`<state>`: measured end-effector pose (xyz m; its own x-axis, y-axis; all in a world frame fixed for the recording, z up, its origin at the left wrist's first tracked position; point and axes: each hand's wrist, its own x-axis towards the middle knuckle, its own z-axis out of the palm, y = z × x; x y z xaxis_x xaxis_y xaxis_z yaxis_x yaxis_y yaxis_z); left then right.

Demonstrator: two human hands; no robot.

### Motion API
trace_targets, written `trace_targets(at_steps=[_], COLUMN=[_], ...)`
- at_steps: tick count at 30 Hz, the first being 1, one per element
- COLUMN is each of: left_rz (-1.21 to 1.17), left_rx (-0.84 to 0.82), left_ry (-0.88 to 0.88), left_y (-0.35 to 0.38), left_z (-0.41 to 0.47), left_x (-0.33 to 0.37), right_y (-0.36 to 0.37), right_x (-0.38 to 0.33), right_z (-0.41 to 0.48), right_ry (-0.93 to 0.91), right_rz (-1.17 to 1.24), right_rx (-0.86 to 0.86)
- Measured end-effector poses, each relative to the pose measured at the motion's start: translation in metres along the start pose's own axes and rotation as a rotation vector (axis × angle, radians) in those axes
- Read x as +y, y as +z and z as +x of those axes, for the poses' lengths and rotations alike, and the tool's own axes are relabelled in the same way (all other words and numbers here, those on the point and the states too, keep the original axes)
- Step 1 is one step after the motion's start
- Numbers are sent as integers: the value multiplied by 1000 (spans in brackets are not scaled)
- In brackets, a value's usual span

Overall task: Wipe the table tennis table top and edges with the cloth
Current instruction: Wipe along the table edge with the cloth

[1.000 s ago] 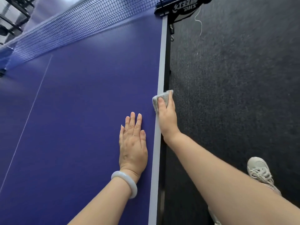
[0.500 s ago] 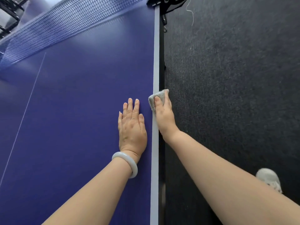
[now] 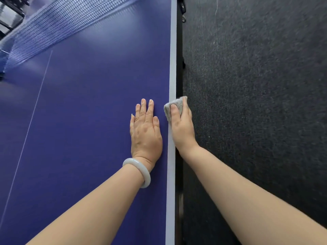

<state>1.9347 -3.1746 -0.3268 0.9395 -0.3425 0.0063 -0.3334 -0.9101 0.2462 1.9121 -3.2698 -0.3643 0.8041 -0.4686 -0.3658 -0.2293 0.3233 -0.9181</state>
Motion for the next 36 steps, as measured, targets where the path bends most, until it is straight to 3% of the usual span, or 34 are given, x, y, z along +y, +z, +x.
trace_targets(at_steps=[8, 15, 21, 26, 30, 36], left_rz=[-13, 2, -22, -125, -282, -21], left_rx=[24, 41, 57, 4, -43, -71], left_ry=[-6, -27, -32, -49, -5, 58], left_y=[3, 4, 4, -4, -19, -24], left_z=[-2, 1, -3, -12, -78, -223], left_x=[-1, 0, 4, 5, 2, -36], right_y=[-10, -5, -10, -17, -18, -21], right_x=[60, 23, 46, 53, 52, 51], right_z=[-162, -84, -170, -170, -171, -170], right_ry=[-25, 50, 100, 92, 95, 82], right_rz=[-54, -88, -101, -169, -174, -160], right_rx=[-54, -16, -44, -144, -150, -155])
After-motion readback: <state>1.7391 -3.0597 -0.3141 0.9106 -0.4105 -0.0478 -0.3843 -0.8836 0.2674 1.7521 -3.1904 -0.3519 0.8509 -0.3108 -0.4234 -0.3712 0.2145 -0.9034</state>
